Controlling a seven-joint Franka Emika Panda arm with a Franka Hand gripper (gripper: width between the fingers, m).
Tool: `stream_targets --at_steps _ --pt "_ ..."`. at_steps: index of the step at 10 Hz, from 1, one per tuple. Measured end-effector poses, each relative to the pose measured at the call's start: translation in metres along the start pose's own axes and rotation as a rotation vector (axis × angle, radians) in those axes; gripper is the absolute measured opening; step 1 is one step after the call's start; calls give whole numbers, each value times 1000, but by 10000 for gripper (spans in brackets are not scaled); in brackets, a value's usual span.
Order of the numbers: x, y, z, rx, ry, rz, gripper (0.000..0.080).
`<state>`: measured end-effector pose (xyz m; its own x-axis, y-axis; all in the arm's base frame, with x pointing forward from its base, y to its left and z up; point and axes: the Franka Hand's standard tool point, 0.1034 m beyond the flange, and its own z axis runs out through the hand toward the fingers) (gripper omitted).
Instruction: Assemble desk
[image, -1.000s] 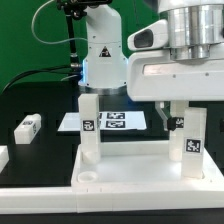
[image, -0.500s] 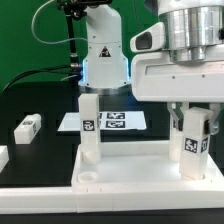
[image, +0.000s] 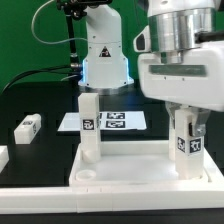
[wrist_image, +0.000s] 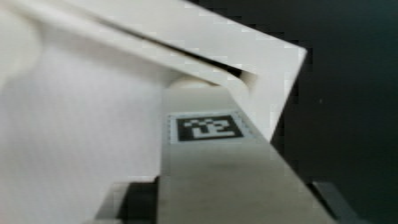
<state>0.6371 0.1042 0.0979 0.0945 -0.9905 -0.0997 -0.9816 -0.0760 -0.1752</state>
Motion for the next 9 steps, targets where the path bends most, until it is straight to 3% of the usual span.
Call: stream_targets --at_steps 3,6,7,8,9 --pt "-1 -1 0 9 -42 364 300" --pt "-5 -1 0 9 -42 374 297" --pt "-6 -1 0 9 -42 369 495" --pt "-7 -2 -2 -12 -32 77 599" --pt "-4 -5 -3 3 -31 -153 599"
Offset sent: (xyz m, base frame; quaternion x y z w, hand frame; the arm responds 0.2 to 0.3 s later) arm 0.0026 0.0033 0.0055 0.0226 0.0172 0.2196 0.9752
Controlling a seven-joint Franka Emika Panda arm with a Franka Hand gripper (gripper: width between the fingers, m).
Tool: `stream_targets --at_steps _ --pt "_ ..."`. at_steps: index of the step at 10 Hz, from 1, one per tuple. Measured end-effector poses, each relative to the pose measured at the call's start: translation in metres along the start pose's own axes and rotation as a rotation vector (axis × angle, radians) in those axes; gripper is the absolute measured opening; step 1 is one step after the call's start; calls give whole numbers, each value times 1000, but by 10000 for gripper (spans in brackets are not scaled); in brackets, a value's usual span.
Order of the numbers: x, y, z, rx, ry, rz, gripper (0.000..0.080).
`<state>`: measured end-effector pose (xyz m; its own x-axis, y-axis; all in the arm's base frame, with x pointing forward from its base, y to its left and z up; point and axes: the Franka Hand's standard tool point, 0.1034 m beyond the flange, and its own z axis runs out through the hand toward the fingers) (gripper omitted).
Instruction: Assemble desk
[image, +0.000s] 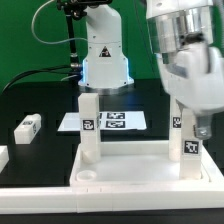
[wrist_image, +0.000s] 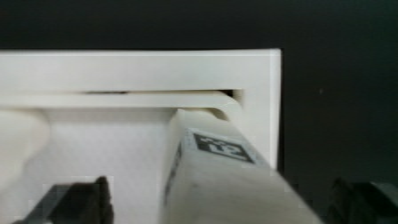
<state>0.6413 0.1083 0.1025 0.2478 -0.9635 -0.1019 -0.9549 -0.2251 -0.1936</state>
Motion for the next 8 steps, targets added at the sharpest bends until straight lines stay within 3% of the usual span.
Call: stream_targets --at_steps 1,4,7,8 --pt "4 0 0 13 8 -103 639" --pt "5 0 0 9 14 -292 647" --pt "4 -2 -2 -38 47 -902 649" --pt "6 -2 -2 -40 44 -954 649"
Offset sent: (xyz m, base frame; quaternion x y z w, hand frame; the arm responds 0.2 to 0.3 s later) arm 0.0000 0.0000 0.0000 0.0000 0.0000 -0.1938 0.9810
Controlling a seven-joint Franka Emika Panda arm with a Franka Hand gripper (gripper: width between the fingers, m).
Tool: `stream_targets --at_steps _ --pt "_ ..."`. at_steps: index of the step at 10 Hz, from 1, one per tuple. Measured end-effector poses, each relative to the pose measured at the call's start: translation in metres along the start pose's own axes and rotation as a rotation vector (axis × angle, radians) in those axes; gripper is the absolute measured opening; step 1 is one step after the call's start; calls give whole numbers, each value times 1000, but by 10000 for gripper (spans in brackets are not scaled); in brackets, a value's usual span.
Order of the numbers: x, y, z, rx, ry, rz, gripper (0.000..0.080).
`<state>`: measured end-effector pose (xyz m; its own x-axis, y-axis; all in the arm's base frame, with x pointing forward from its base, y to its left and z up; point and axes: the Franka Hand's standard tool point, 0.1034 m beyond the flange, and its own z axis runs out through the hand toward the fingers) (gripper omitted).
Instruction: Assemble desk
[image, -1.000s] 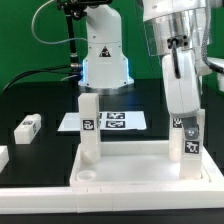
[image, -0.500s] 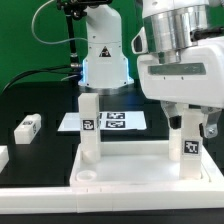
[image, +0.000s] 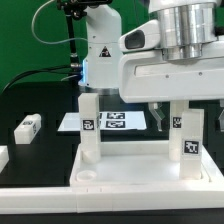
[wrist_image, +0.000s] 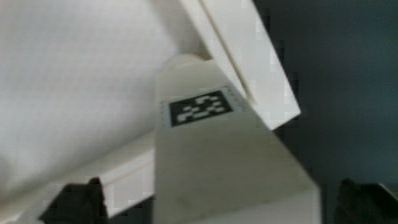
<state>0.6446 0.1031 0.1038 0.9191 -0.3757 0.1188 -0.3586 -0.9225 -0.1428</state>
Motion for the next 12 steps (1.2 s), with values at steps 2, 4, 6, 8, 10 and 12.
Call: stream_targets --at_steps 2,4,6,8,10,12 --pt "0 0 0 1 0 71 637" --pt "1 0 0 0 1 180 294" --pt "2 3 0 -2 3 326 294" --pt "0 4 0 -9 -2 542 294" --pt "-1 7 -1 -7 -11 817 294" --pt "-3 7 0 10 -64 1174 294"
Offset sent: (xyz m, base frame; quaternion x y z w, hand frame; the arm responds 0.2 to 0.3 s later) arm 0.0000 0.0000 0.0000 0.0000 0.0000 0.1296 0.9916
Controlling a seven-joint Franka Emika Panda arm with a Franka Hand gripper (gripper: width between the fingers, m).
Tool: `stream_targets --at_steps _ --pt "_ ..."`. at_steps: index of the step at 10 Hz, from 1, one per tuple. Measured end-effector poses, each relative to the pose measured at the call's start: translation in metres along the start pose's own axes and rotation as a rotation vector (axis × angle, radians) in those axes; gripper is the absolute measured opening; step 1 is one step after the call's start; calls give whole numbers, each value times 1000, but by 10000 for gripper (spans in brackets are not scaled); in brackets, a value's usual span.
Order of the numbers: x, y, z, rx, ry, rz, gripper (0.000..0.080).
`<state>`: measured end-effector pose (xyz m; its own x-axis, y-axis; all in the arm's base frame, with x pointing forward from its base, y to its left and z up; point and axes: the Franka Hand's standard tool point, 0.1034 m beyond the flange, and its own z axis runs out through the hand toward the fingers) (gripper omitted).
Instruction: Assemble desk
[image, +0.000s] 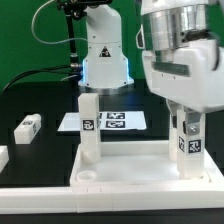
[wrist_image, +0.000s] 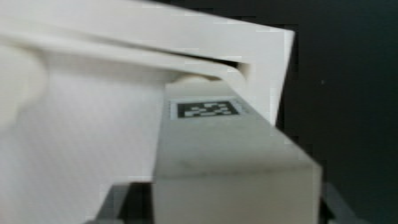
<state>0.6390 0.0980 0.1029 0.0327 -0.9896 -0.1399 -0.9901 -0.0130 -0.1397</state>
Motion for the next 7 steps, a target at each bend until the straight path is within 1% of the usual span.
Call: stream_targets --at_steps 2,5,7 --pt "-4 0 1 -1 -10 193 294" --pt "0 2 1 -8 -8 345 294" --pt "1 2 1 -9 -5 373 294"
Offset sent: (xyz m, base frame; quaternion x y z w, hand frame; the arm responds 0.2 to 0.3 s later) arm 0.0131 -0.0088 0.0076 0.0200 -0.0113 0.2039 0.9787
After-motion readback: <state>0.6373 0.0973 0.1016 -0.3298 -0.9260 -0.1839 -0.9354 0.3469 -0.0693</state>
